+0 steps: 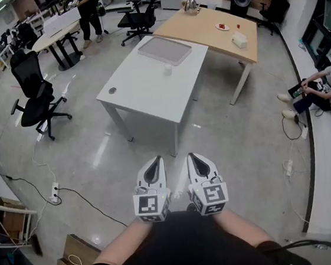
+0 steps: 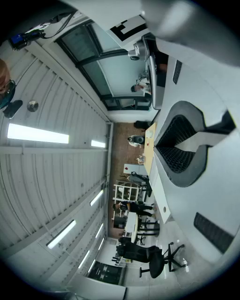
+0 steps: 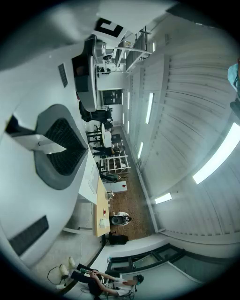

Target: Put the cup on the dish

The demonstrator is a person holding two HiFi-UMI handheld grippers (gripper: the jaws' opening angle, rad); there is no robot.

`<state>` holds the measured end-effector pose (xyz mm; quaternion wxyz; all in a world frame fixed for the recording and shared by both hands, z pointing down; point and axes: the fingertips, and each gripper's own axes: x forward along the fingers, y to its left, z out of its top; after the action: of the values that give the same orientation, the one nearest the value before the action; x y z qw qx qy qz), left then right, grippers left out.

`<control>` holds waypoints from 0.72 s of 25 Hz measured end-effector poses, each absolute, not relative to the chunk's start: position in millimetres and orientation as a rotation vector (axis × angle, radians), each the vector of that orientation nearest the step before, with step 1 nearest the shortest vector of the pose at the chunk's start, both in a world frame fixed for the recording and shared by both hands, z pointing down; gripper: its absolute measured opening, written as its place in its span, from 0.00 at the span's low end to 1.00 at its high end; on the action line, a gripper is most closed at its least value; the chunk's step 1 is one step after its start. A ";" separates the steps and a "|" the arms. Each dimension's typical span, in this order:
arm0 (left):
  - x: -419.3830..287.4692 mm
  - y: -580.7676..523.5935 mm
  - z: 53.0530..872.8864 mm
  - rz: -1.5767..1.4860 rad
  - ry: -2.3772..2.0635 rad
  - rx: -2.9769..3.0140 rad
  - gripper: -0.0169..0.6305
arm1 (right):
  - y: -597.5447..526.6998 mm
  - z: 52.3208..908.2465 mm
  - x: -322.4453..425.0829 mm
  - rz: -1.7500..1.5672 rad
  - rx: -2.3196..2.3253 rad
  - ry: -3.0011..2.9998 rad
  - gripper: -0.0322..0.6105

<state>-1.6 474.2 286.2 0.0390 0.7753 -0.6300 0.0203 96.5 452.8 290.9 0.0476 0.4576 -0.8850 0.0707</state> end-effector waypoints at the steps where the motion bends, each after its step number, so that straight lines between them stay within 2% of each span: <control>1: -2.4 474.8 286.0 0.060 -1.932 2.376 0.04 | 453.4 290.4 95.8 0.217 1.396 -2.700 0.07; 18: -43.8 463.1 292.4 0.007 -1.874 2.393 0.04 | 444.9 297.7 63.1 0.212 1.458 -2.667 0.07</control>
<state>-43.8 463.1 292.4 0.0512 0.7863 -0.6158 0.0022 63.1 444.9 297.7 0.0475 0.4779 -0.8743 0.0696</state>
